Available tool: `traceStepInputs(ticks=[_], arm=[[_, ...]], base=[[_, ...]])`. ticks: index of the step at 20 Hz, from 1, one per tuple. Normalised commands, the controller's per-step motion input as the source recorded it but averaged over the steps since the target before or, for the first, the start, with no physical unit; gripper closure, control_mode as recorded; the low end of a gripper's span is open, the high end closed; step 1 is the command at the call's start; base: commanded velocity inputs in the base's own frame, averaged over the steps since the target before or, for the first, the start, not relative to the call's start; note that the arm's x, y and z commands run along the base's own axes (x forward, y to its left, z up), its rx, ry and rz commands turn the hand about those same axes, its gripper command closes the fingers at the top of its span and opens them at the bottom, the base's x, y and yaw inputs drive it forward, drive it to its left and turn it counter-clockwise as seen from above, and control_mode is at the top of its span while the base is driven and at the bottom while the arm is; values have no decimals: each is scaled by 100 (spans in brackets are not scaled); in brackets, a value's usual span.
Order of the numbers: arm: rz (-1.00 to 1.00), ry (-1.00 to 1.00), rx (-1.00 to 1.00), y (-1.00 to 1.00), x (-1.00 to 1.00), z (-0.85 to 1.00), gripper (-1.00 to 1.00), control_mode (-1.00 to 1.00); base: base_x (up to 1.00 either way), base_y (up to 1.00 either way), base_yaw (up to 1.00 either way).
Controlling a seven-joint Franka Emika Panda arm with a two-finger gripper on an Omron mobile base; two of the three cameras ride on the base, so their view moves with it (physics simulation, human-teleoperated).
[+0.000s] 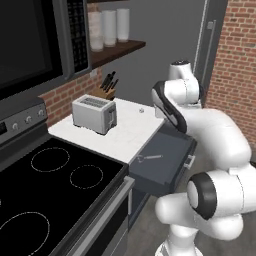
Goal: Pick the peeler from the drawer and place it on the counter.
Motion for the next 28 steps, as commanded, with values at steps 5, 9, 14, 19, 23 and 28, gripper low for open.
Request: traceStepInputs(ticks=[5, 9, 14, 19, 23, 28], arm=[[-7, 47, -3, -21, 100, -100, -100, -100], [0, 30, -8, -12, 77, -100, -100, -100], [0, 13, -2, -36, 18, -100, -100, -100], [0, 14, 0, -34, 24, -100, -100, -100], [0, 8, 0, -4, 35, -93, -100, -100], [0, 0, 0, 0, 22, -47, -100, -100]], base=[[0, 0, 0], [0, 0, 0], [0, 0, 0], [0, 0, 0], [0, 0, 0], [0, 0, 0]])
